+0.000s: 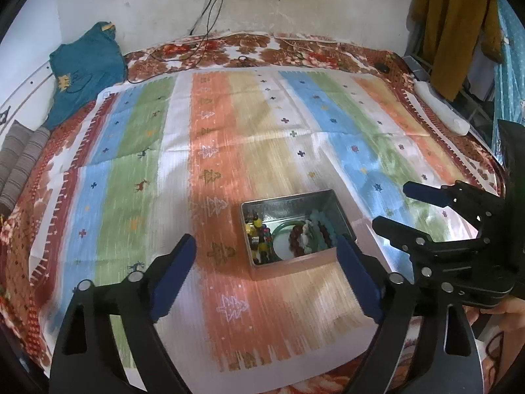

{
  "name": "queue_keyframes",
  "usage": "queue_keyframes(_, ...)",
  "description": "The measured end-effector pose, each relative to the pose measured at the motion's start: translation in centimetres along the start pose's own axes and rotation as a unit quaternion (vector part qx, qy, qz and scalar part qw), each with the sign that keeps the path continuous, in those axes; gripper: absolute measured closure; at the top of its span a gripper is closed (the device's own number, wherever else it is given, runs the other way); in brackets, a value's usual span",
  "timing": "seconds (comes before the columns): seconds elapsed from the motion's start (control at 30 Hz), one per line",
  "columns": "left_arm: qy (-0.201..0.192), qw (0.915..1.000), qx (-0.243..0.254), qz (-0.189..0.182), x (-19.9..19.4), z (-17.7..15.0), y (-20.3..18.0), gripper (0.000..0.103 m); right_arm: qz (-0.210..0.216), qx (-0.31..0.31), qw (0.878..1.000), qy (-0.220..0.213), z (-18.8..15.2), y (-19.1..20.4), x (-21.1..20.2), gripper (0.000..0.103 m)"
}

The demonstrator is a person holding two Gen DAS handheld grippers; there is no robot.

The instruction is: Organize jewelry

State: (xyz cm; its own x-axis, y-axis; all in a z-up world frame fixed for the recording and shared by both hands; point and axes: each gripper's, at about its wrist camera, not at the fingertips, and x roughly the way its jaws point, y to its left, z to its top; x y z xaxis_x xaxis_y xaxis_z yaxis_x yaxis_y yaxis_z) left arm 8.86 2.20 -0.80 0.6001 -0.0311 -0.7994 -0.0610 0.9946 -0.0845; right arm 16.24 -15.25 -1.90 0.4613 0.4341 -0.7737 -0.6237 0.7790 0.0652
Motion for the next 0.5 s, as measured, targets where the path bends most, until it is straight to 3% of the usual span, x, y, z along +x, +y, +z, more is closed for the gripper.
queue_keyframes(0.17,-0.02,0.9995,0.021,0.012,-1.1,-0.7,-0.5,0.006,0.003,-0.011,1.0,-0.002,-0.8,0.6,-0.8,0.028)
queue_keyframes(0.3,-0.026,0.9994,0.021,0.004,-1.5,-1.4,-0.6,0.006,0.003,-0.013,1.0,-0.018,-1.4,0.9,-1.9,0.02)
queue_keyframes(0.5,-0.058,0.9967,0.053,0.019,-2.7,-2.5,-1.5,0.006,0.007,-0.014,0.999,-0.028,-2.2,1.2,-3.0,0.018)
